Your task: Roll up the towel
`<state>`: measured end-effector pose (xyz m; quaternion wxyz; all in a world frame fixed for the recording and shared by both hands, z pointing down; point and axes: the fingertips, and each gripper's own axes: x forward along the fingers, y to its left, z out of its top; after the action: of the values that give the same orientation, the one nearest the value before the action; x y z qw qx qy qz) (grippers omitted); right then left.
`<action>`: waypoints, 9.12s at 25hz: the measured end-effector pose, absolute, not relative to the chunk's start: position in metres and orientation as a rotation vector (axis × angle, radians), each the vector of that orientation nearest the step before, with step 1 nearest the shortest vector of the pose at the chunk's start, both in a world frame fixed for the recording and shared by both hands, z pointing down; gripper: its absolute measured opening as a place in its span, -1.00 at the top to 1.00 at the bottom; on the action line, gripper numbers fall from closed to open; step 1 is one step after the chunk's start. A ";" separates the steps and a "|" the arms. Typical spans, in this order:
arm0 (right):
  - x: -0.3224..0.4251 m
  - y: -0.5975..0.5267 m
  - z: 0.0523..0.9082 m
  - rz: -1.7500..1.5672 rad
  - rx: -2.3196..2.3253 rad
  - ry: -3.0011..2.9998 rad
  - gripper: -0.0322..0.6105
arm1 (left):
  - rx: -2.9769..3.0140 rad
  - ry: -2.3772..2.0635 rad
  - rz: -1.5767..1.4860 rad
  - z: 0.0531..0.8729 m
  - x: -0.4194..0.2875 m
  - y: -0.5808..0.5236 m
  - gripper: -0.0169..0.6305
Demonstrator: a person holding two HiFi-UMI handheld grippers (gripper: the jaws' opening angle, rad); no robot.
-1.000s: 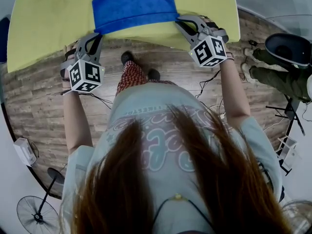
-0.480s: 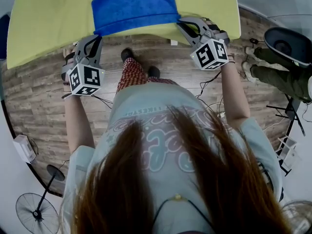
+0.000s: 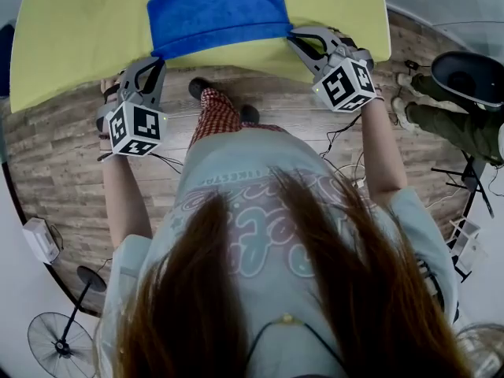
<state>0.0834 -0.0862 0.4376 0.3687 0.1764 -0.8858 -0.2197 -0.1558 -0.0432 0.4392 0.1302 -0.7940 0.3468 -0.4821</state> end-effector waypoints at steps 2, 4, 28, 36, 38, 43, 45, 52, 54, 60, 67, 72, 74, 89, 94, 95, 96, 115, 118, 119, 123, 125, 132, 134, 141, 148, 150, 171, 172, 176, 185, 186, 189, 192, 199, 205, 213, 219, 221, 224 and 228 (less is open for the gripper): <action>0.083 -0.089 0.434 -0.499 0.450 -2.311 0.82 | -2.333 0.987 -1.407 0.438 -0.156 -0.044 0.87; 0.083 -0.092 0.434 -0.472 0.433 -2.315 0.82 | -2.353 0.965 -1.409 0.437 -0.156 -0.047 0.87; 0.072 -0.144 0.430 -0.359 0.426 -2.332 0.82 | -2.428 0.889 -1.431 0.433 -0.166 -0.096 0.87; 0.071 -0.153 0.428 -0.360 0.433 -2.339 0.81 | -2.406 0.887 -1.458 0.430 -0.168 -0.109 0.87; 0.071 -0.156 0.427 -0.365 0.450 -2.337 0.80 | -2.407 0.889 -1.466 0.431 -0.168 -0.111 0.87; 0.073 -0.162 0.432 -0.328 0.500 -2.343 0.77 | -2.383 0.901 -1.479 0.433 -0.168 -0.120 0.87; 0.073 -0.162 0.434 -0.305 0.509 -2.349 0.77 | -2.376 0.913 -1.471 0.433 -0.170 -0.122 0.87; 0.080 -0.164 0.429 -0.225 0.562 -2.377 0.62 | -2.449 1.046 -1.363 0.425 -0.177 -0.122 0.77; 0.083 -0.163 0.427 -0.228 0.568 -2.378 0.61 | -2.483 1.099 -1.312 0.419 -0.181 -0.122 0.72; 0.080 -0.149 0.415 -0.283 0.551 -2.416 0.52 | -2.493 1.209 -1.160 0.394 -0.190 -0.119 0.71; 0.070 -0.132 0.419 -0.388 0.455 -2.378 0.49 | -2.586 1.037 -1.199 0.406 -0.167 -0.089 0.71; 0.059 -0.130 0.431 -0.480 0.378 -2.298 0.49 | -2.463 0.890 -1.372 0.433 -0.165 -0.091 0.71; 0.058 -0.131 0.436 -0.511 0.363 -2.269 0.49 | -2.424 0.854 -1.424 0.440 -0.167 -0.093 0.71; 0.064 -0.131 0.432 -0.681 0.445 -2.210 0.73 | -2.307 0.916 -1.425 0.436 -0.166 -0.096 0.85; 0.070 -0.118 0.433 -0.690 0.479 -2.222 0.73 | -2.292 0.968 -1.415 0.438 -0.161 -0.077 0.85; 0.070 -0.114 0.434 -0.690 0.474 -2.221 0.73 | -2.294 0.979 -1.413 0.438 -0.161 -0.074 0.85; 0.071 -0.111 0.435 -0.691 0.469 -2.220 0.73 | -2.295 0.988 -1.412 0.439 -0.160 -0.071 0.85; 0.082 -0.089 0.437 -0.548 0.390 -2.272 0.75 | -2.341 0.976 -1.439 0.438 -0.154 -0.054 0.85; 0.078 -0.095 0.432 -0.496 0.383 -2.300 0.75 | -2.373 0.955 -1.449 0.438 -0.158 -0.059 0.85; 0.077 -0.098 0.429 -0.484 0.389 -2.309 0.75 | -2.387 0.950 -1.450 0.437 -0.159 -0.060 0.85; 0.077 -0.108 0.424 -0.449 0.410 -2.335 0.76 | -2.417 0.925 -1.461 0.435 -0.161 -0.068 0.85; 0.076 -0.111 0.424 -0.439 0.418 -2.340 0.76 | -2.415 0.911 -1.469 0.434 -0.162 -0.071 0.85; 0.074 -0.125 0.424 -0.416 0.445 -2.357 0.79 | -2.412 0.887 -1.484 0.436 -0.164 -0.086 0.85; 0.074 -0.129 0.425 -0.411 0.447 -2.359 0.79 | -2.418 0.882 -1.486 0.436 -0.165 -0.089 0.85; 0.072 -0.139 0.424 -0.409 0.453 -2.359 0.79 | -2.440 0.892 -1.476 0.435 -0.165 -0.099 0.85; 0.069 -0.147 0.427 -0.392 0.452 -2.352 0.79 | -2.402 0.879 -1.493 0.434 -0.168 -0.113 0.85; 0.070 -0.147 0.429 -0.379 0.457 -2.355 0.79 | -2.366 0.882 -1.492 0.434 -0.167 -0.117 0.85; 0.091 -0.150 0.406 -0.267 0.644 -2.454 0.62 | -2.481 1.094 -1.207 0.390 -0.179 -0.116 0.84; 0.090 -0.147 0.405 -0.276 0.640 -2.459 0.62 | -2.499 1.056 -1.213 0.393 -0.173 -0.110 0.84; 0.076 -0.127 0.410 -0.345 0.547 -2.447 0.62 | -2.534 0.910 -1.265 0.413 -0.148 -0.090 0.84; 0.062 -0.125 0.438 -0.525 0.413 -2.284 0.59 | -2.310 0.818 -1.465 0.445 -0.157 -0.097 0.80; 0.062 -0.126 0.438 -0.531 0.415 -2.282 0.59 | -2.291 0.825 -1.462 0.444 -0.158 -0.099 0.80; 0.063 -0.127 0.438 -0.544 0.429 -2.278 0.60 | -2.200 0.812 -1.476 0.444 -0.158 -0.107 0.80; 0.062 -0.126 0.439 -0.577 0.441 -2.259 0.67 | -2.188 0.802 -1.491 0.444 -0.158 -0.110 0.81; 0.066 -0.122 0.431 -0.648 0.477 -2.247 0.73 | -2.292 0.866 -1.458 0.436 -0.157 -0.097 0.85; 0.073 -0.103 0.430 -0.695 0.524 -2.242 0.72 | -2.285 0.911 -1.437 0.435 -0.151 -0.076 0.85; 0.076 -0.070 0.435 -0.732 0.522 -2.231 0.71 | -2.271 0.958 -1.422 0.436 -0.150 -0.043 0.85; 0.086 -0.061 0.436 -0.737 0.513 -2.236 0.72 | -2.264 0.978 -1.423 0.435 -0.140 -0.037 0.85; 0.088 -0.060 0.436 -0.712 0.500 -2.249 0.72 | -2.266 0.969 -1.432 0.435 -0.139 -0.037 0.85; 0.085 -0.060 0.437 -0.617 0.452 -2.279 0.72 | -2.289 0.934 -1.456 0.435 -0.141 -0.038 0.85; 0.086 -0.063 0.432 -0.491 0.389 -2.320 0.72 | -2.307 0.874 -1.473 0.431 -0.140 -0.044 0.85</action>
<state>0.0857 -0.0634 0.4324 0.3610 0.1510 -0.9003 -0.1904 -0.1398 -0.0444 0.4311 0.1337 -0.7958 0.3014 -0.5080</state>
